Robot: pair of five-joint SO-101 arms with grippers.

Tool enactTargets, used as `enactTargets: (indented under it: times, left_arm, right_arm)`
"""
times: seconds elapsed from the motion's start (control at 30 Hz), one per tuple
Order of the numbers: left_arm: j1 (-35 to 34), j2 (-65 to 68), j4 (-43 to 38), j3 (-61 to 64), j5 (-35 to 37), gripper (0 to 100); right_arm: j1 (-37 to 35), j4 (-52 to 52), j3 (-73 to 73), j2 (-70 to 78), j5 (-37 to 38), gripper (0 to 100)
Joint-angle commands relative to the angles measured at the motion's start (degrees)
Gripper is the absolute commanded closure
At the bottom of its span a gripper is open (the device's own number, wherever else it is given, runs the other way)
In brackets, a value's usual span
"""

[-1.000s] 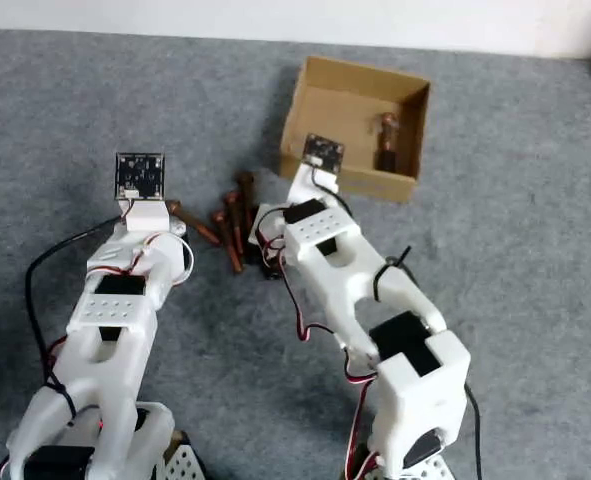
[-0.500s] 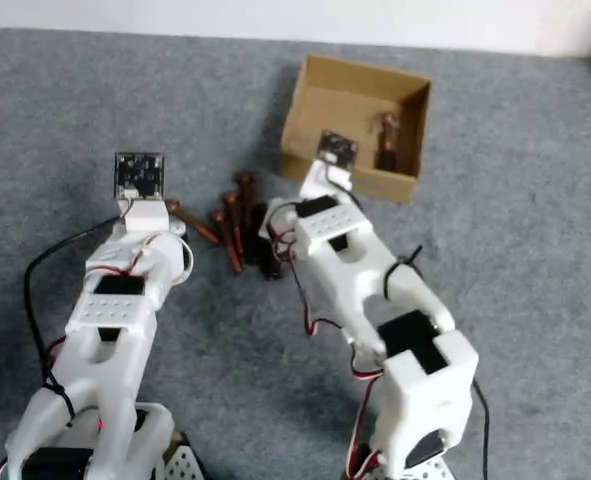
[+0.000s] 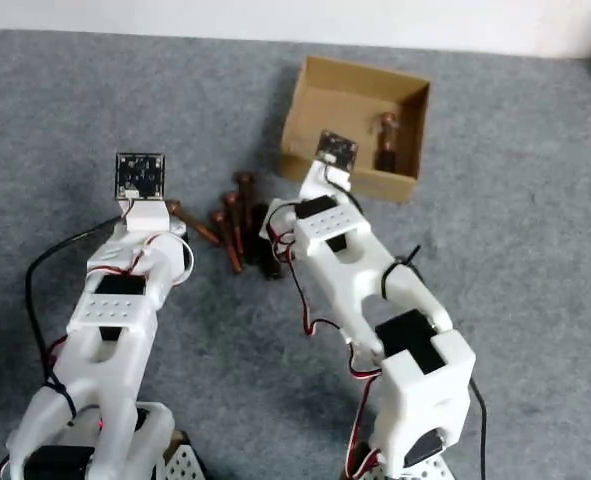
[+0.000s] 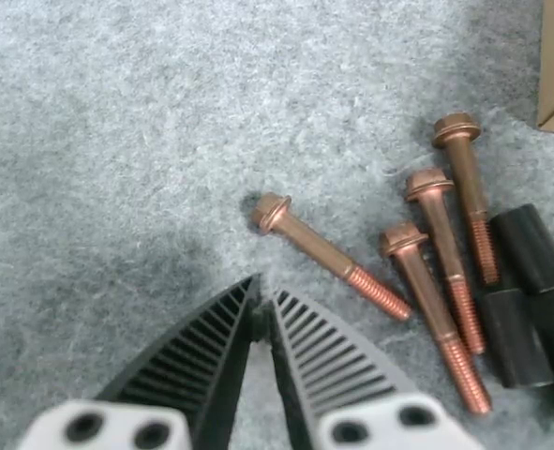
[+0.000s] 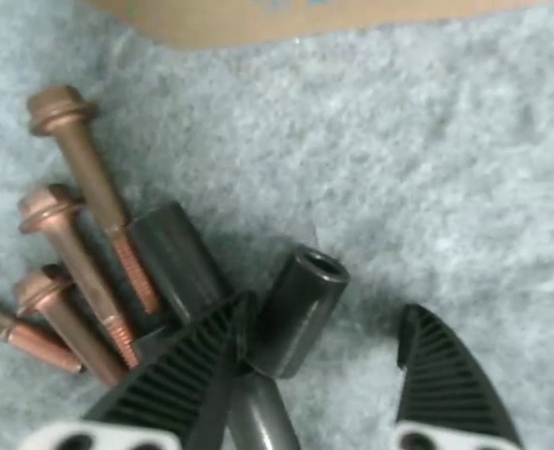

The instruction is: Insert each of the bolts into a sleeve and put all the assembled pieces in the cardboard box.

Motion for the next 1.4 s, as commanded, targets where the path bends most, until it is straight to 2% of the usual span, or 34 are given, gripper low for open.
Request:
enactTargets:
  times: [0.0,0.17,0.23,0.63,0.77,1.03,1.17,1.27,1.37]
  left_arm:
    - [-0.4,-0.48,-1.14,-2.86,0.53,99]
    - [-0.4,-0.48,-1.14,-2.77,0.53,99]
    - [-0.4,-0.48,-1.05,-2.77,0.53,99]
    - [-0.4,-0.48,-1.05,-2.68,0.53,99]
    - [-0.4,-0.48,-1.05,-2.68,0.53,99]
    - [-0.4,0.04,0.26,-4.62,0.53,99]
    - [-0.4,0.13,7.3,-8.04,0.53,99]
    - [-0.4,0.13,8.35,-8.66,0.53,99]
    - [-0.22,0.75,9.05,-9.19,0.53,99]
  right_arm:
    - [-1.36,-2.68,-0.66,1.19,-0.62,82.1]
    - [-2.15,-2.68,-0.75,1.19,-0.18,99.8]
    - [-2.15,-2.68,-0.75,1.27,-0.18,97.5]
    - [-2.42,-1.45,-0.84,0.31,0.09,99.5]
    - [-4.26,5.85,-1.01,-6.02,7.21,99.5]
    - [-4.88,18.51,-0.4,-28.88,25.14,99.5]
    - [-3.12,24.84,1.45,-38.99,31.65,99.5]
    - [0.04,24.75,7.96,-46.37,36.04,99.5]
    - [4.7,23.34,15.43,-54.73,43.78,99.5]
